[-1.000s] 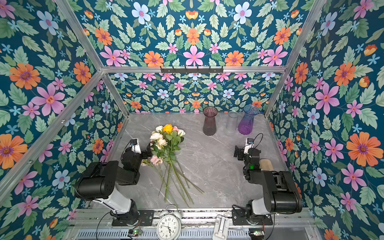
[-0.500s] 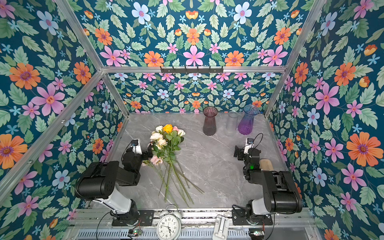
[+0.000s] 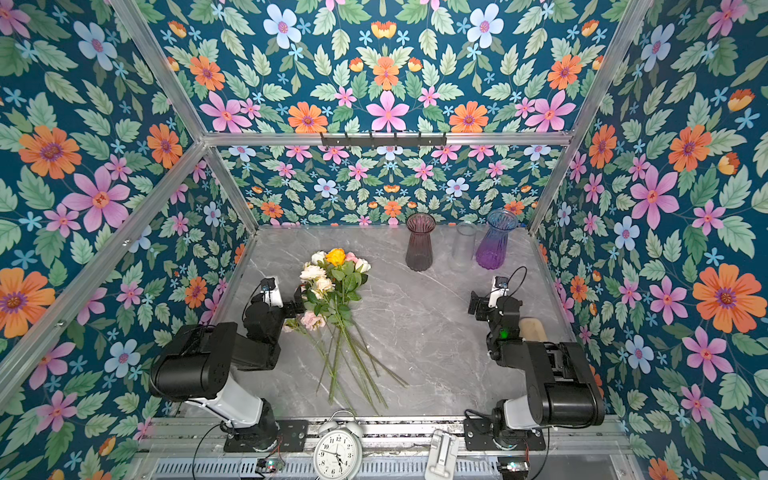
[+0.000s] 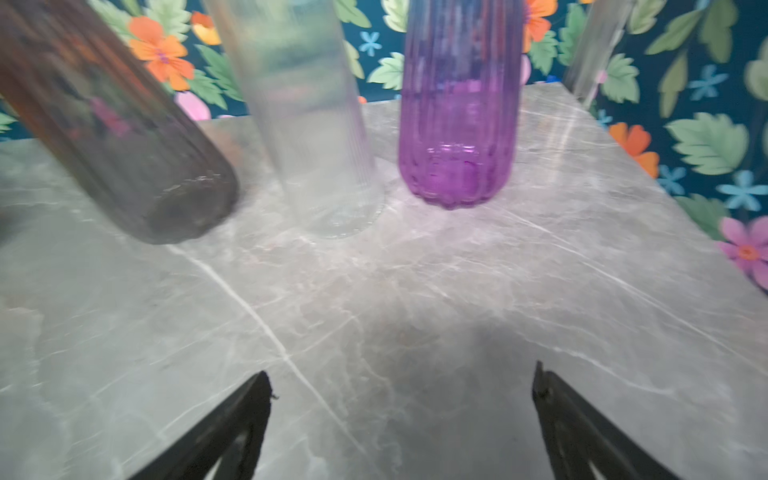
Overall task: Arrange the flowers into the vase
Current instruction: 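Grasp the pink ribbed vase rim with right gripper while left approaches flowers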
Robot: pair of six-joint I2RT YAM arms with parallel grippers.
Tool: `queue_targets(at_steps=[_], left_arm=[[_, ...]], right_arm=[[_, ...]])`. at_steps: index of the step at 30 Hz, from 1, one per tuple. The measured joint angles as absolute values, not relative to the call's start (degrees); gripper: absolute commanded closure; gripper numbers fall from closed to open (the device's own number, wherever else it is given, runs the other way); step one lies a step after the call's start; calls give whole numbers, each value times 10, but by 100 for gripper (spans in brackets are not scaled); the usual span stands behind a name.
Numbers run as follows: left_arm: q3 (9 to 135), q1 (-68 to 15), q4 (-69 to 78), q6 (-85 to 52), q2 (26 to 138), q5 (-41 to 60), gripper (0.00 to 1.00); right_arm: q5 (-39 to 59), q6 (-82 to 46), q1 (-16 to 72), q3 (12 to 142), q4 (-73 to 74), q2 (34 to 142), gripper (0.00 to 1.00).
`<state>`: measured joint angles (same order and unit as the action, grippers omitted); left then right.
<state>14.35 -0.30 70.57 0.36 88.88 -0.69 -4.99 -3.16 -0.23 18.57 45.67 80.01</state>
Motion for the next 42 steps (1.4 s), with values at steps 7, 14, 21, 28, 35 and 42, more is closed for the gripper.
queue_targets(at_steps=[7,14,21,28,35,42], left_arm=[[50,-33,626,-122,493,-22,0],[6,-119,491,-241,329,40,0],[5,-147,463,-283,368,25,0],[34,-148,468,-313,511,56,0],[15,-149,490,-328,492,69,0],[5,-147,493,-337,470,58,0]], right_arm=[[-196,-187,35,351,149,558,1],[-103,-286,42,359,-51,444,1],[-3,-289,53,469,-156,543,8],[116,-279,58,725,-240,769,8],[149,-266,94,1034,-353,981,17],[125,-256,117,1256,-482,1152,34]])
